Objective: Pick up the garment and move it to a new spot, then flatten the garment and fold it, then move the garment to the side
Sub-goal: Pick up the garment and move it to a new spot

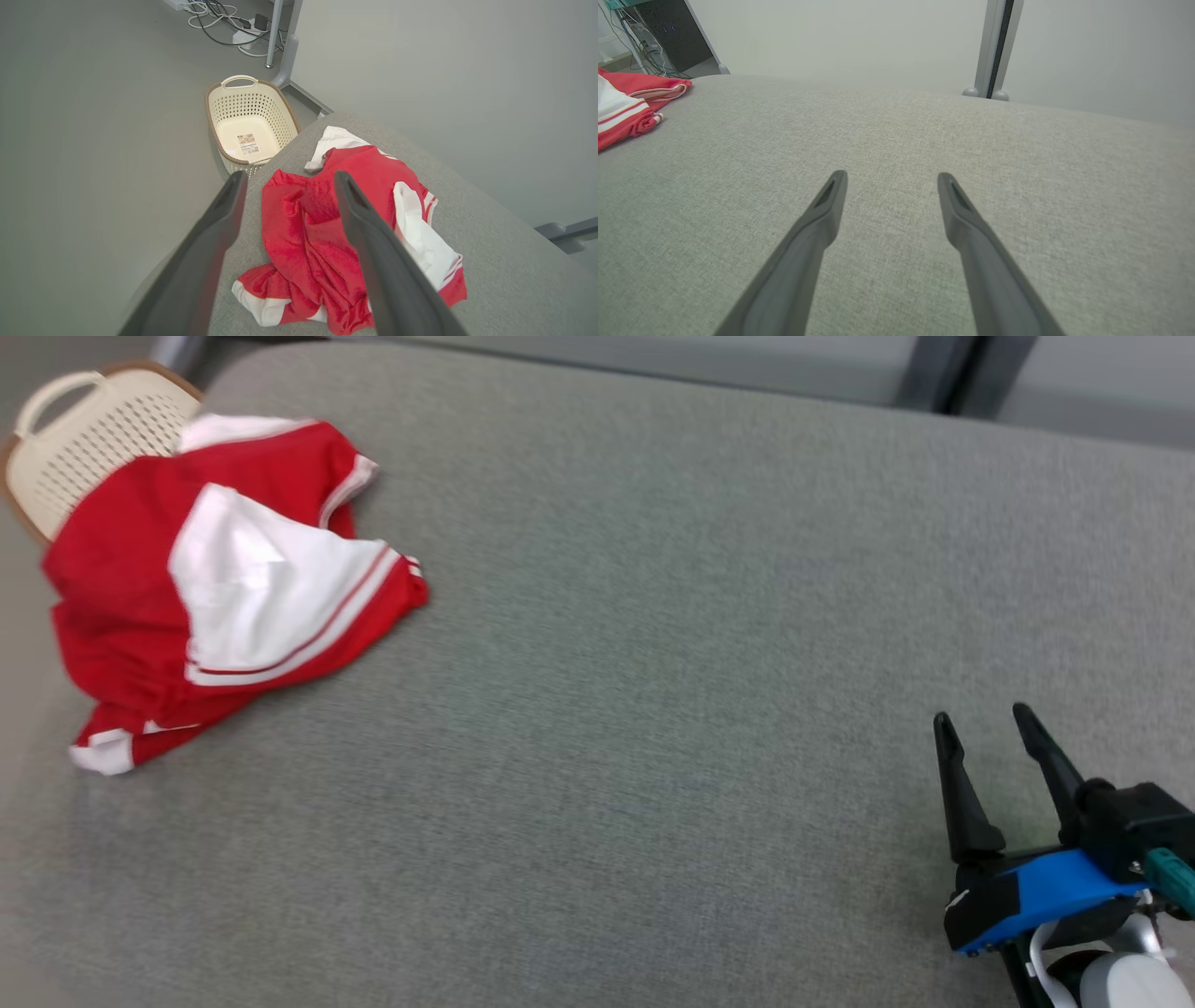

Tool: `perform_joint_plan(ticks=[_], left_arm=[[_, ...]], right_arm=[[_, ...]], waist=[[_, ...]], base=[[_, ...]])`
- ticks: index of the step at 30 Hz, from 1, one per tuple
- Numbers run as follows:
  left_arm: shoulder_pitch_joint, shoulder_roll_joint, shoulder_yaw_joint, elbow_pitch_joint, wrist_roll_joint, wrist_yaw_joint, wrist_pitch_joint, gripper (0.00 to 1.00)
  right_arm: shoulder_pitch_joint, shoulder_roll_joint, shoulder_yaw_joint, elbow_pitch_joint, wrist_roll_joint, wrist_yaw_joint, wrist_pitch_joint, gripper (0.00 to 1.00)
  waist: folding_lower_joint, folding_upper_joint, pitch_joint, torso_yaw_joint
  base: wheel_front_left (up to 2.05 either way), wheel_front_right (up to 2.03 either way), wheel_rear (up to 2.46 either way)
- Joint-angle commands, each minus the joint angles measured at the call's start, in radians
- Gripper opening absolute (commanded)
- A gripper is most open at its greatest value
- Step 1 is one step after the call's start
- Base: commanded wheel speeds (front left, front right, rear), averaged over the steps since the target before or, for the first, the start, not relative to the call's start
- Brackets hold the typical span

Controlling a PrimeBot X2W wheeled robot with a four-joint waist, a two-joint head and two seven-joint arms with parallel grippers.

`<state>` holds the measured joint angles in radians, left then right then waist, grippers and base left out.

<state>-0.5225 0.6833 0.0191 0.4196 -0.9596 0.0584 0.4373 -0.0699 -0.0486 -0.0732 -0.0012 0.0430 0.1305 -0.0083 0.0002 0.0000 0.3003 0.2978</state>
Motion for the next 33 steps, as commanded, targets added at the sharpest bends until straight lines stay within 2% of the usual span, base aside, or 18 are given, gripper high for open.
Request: perform_joint_plan(ticks=[1, 5, 9, 12, 16, 17, 18, 22, 25, 29, 33], left_arm=[[-0.033, -0.011, 0.009, 0.034, -0.015, -0.024, -0.014, 1.0], [-0.083, -0.015, 0.017, 0.107, -0.036, -0.068, -0.031, 1.0], [-0.125, -0.031, 0.006, 0.169, -0.041, -0.091, -0.043, 1.0], [-0.147, -0.045, -0.009, 0.22, -0.033, -0.103, -0.05, 1.0], [-0.155, -0.059, -0.03, 0.299, -0.037, -0.096, -0.009, 1.0], [-0.154, -0.051, -0.04, 0.317, -0.025, -0.094, -0.002, 0.45], [-0.155, -0.044, -0.047, 0.33, -0.021, -0.096, 0.007, 0.0], [-0.176, -0.019, -0.072, 0.353, 0.01, -0.116, -0.005, 0.0], [-0.205, 0.021, -0.095, 0.336, 0.051, -0.136, -0.033, 0.0], [-0.265, 0.041, -0.12, 0.261, 0.079, -0.157, -0.051, 0.0], [-0.342, 0.058, -0.166, 0.164, 0.119, -0.163, -0.024, 0.0]], right_arm=[[-0.016, -0.003, -0.006, -0.033, -0.009, 0.0, 0.012, 1.0], [-0.015, -0.003, -0.01, -0.091, -0.016, 0.0, 0.033, 1.0], [-0.02, -0.003, -0.007, -0.127, -0.009, 0.0, 0.04, 1.0], [-0.027, -0.003, -0.002, -0.136, -0.003, 0.0, 0.04, 1.0], [-0.029, -0.003, 0.003, -0.13, 0.013, 0.0, 0.031, 1.0], [-0.03, -0.003, 0.004, -0.124, 0.017, 0.0, 0.028, 1.0], [-0.03, -0.003, 0.004, -0.12, 0.021, 0.0, 0.024, 1.0], [-0.029, -0.003, 0.006, -0.096, 0.035, 0.0, 0.012, 1.0], [-0.028, -0.003, 0.014, -0.065, 0.052, 0.0, -0.006, 1.0], [-0.019, -0.003, 0.033, -0.011, 0.081, 0.0, -0.032, 1.0], [-0.014, -0.003, 0.054, 0.039, 0.112, 0.0, -0.059, 1.0]], waist=[[-0.0002, 0.0, 0.109, -0.078], [-0.0002, 0.0, 0.168, -0.107], [-0.0002, 0.0, 0.21, -0.128], [-0.0002, 0.0, 0.227, -0.144], [-0.0002, 0.0, 0.223, -0.161], [-0.0002, 0.0, 0.216, -0.165], [-0.0002, 0.0, 0.208, -0.168], [-0.0002, 0.0, 0.164, -0.167], [-0.0002, 0.0, 0.114, -0.162], [-0.0002, 0.0, 0.031, -0.149], [-0.0002, 0.0, -0.048, -0.15]], base=[[0.0, 0.0, 0.0], [0.0, 0.0, 0.0], [0.0, 0.0, 0.0], [0.0, 0.0, 0.0], [0.0, 0.0, 0.0], [0.0, 0.0, 0.0], [0.0, 0.0, 0.0], [0.0, 0.0, 0.0], [0.0, 0.0, 0.0], [0.0, 0.0, 0.0], [0.0, 0.0, 0.0]])
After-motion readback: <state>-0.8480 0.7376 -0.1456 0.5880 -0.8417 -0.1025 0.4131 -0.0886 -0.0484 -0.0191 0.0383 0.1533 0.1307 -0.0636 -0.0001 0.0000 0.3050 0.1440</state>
